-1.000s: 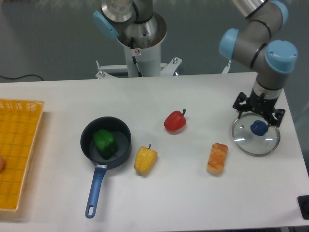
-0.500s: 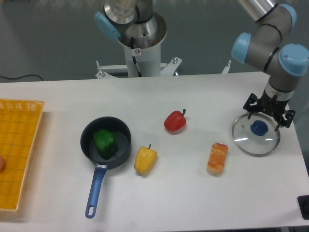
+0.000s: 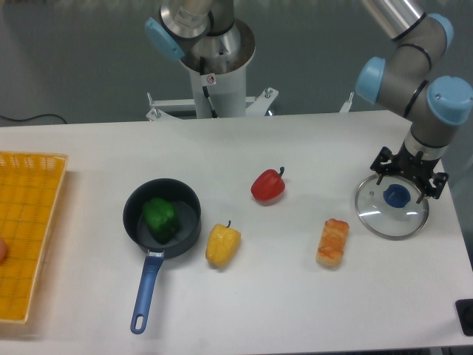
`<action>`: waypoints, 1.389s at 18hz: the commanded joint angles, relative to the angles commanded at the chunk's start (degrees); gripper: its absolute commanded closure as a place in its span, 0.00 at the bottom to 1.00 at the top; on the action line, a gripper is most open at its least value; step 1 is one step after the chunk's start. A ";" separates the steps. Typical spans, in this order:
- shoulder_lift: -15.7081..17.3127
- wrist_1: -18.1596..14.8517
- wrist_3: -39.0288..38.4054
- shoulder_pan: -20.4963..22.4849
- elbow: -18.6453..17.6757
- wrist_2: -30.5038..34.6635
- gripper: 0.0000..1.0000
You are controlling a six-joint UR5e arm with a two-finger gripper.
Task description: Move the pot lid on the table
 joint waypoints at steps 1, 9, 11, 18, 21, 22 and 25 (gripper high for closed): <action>0.00 0.17 0.09 0.00 -0.26 -0.09 0.00; -0.53 0.53 0.18 0.09 -0.35 -0.09 0.00; -0.70 0.53 0.18 0.09 -0.27 -0.09 0.00; -1.84 1.05 0.18 0.18 0.17 -0.09 0.00; -2.02 1.14 0.09 0.18 0.26 -0.09 0.00; -2.02 1.14 0.09 0.18 0.35 -0.09 0.00; -2.55 1.67 0.44 0.18 0.26 -0.09 0.00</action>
